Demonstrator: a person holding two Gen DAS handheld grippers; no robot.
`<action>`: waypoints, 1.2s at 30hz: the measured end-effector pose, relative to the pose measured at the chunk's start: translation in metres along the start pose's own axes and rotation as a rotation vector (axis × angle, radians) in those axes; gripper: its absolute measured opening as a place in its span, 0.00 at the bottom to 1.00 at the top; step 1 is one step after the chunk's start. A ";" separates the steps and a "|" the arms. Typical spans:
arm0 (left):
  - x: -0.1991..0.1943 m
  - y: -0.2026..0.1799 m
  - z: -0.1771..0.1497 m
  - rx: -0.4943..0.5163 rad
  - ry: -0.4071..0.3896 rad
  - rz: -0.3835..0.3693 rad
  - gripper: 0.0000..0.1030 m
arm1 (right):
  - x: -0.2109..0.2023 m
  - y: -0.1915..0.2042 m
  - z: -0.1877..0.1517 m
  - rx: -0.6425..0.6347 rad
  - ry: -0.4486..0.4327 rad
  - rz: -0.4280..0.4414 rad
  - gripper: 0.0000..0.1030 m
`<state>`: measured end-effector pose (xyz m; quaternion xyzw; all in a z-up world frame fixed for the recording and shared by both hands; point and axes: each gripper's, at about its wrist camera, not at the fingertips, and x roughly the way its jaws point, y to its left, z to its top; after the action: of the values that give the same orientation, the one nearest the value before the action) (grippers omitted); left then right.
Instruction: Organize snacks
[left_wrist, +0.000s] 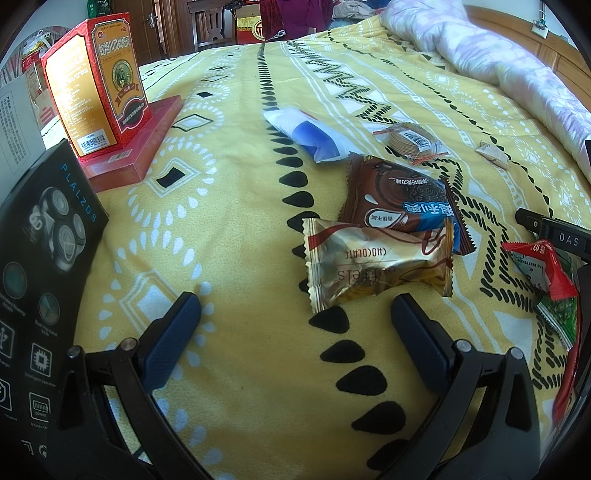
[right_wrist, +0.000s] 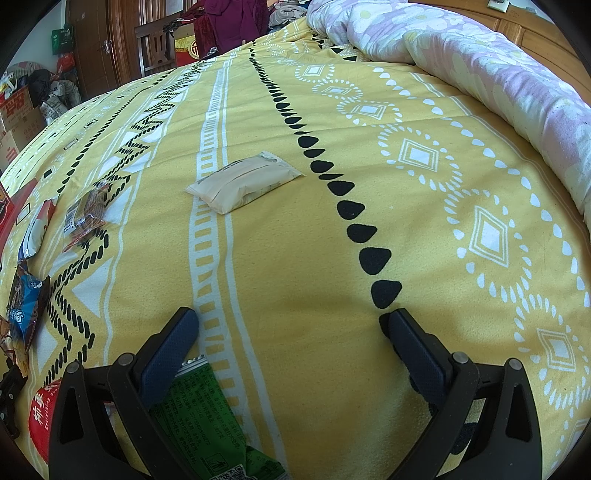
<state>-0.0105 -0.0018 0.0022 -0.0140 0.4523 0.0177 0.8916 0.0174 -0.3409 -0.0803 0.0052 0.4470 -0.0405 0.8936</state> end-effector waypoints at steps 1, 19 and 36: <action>0.000 0.000 0.000 0.000 0.000 0.000 1.00 | 0.000 0.000 0.000 0.000 0.000 0.000 1.00; 0.004 0.001 0.017 -0.072 0.150 0.002 1.00 | -0.001 -0.001 0.000 0.000 0.000 0.000 1.00; -0.010 -0.013 0.041 0.095 0.225 -0.449 0.73 | -0.007 -0.010 -0.003 0.024 0.013 0.079 1.00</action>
<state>0.0174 -0.0134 0.0347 -0.0741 0.5345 -0.2037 0.8169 0.0099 -0.3503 -0.0765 0.0339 0.4520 -0.0108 0.8913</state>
